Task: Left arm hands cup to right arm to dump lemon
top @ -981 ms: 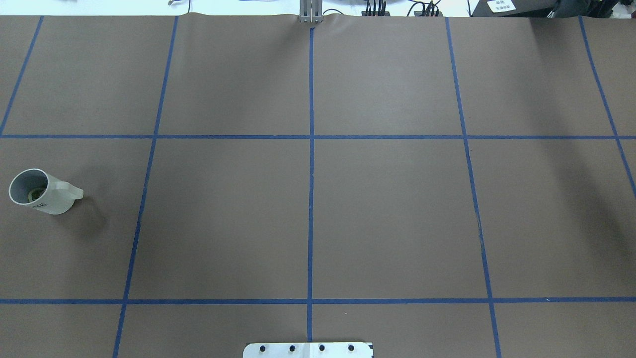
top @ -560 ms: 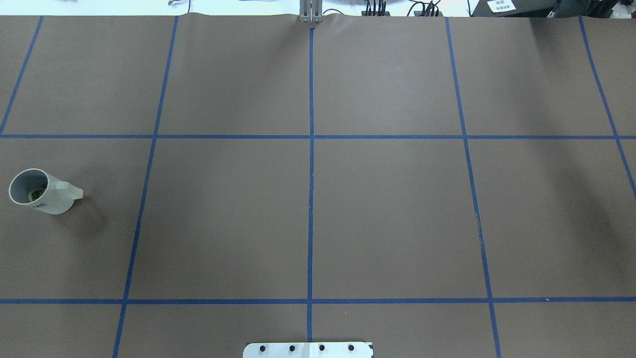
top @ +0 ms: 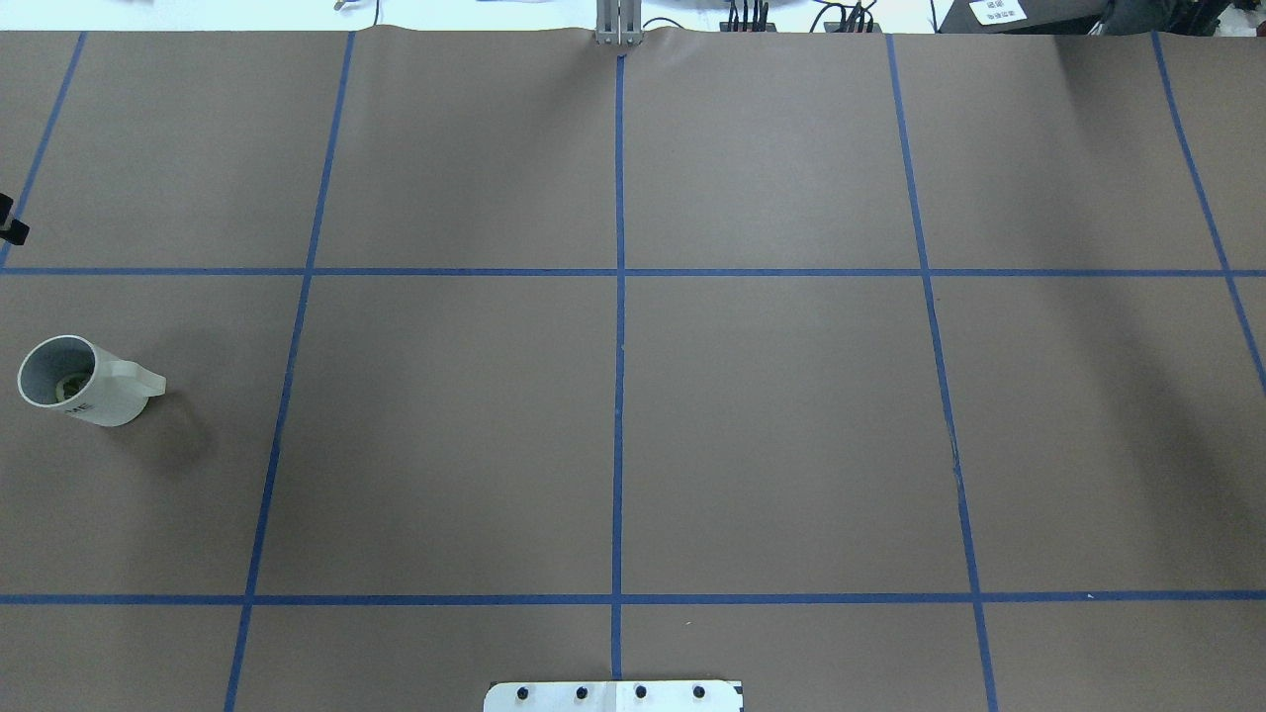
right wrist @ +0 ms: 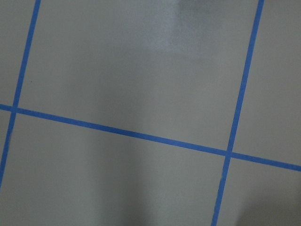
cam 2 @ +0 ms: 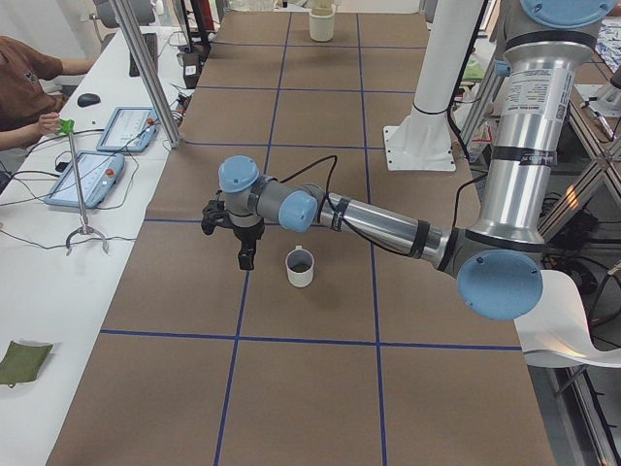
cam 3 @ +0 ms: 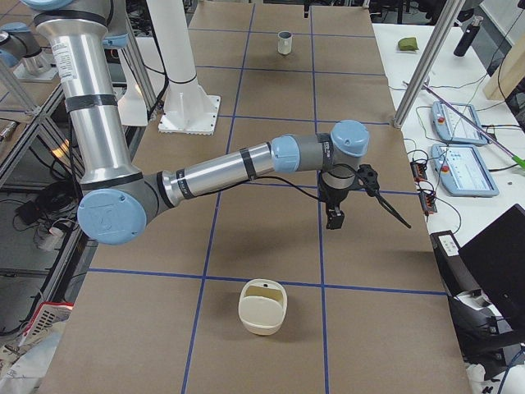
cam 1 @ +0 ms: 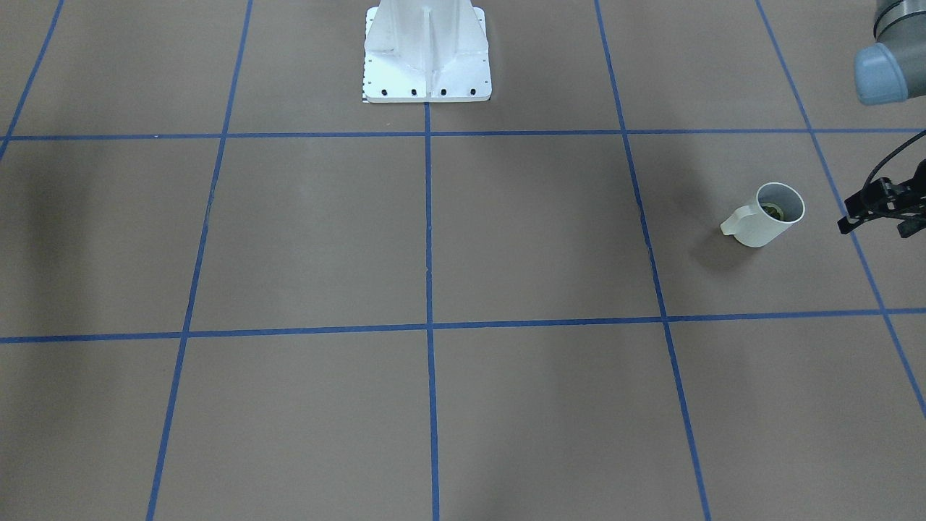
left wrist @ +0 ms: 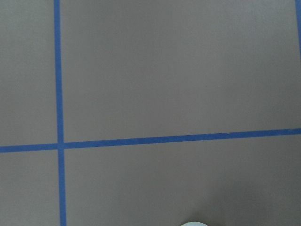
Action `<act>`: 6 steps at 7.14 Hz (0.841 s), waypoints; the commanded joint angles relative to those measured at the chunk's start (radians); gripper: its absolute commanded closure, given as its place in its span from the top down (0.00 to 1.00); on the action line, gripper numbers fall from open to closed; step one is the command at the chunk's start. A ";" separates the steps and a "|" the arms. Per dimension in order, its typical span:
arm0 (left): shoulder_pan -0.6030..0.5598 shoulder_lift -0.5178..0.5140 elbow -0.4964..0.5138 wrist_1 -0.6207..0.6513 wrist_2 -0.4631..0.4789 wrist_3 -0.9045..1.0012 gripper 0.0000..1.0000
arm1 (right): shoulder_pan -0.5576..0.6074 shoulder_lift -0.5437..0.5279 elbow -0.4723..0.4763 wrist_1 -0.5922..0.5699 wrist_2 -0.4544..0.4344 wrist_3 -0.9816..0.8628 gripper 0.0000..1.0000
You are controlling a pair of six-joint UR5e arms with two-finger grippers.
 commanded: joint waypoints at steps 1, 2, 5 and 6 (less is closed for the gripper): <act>0.048 0.079 -0.028 -0.006 -0.006 0.005 1.00 | -0.031 -0.025 0.017 0.026 -0.007 0.002 1.00; 0.072 0.119 -0.021 -0.073 -0.004 0.007 1.00 | -0.032 -0.034 0.011 0.043 -0.004 0.002 1.00; 0.171 0.150 0.006 -0.130 0.000 0.005 1.00 | -0.055 -0.056 0.014 0.095 -0.006 0.002 1.00; 0.181 0.160 0.025 -0.131 0.000 0.008 1.00 | -0.058 -0.056 0.014 0.095 -0.004 0.003 1.00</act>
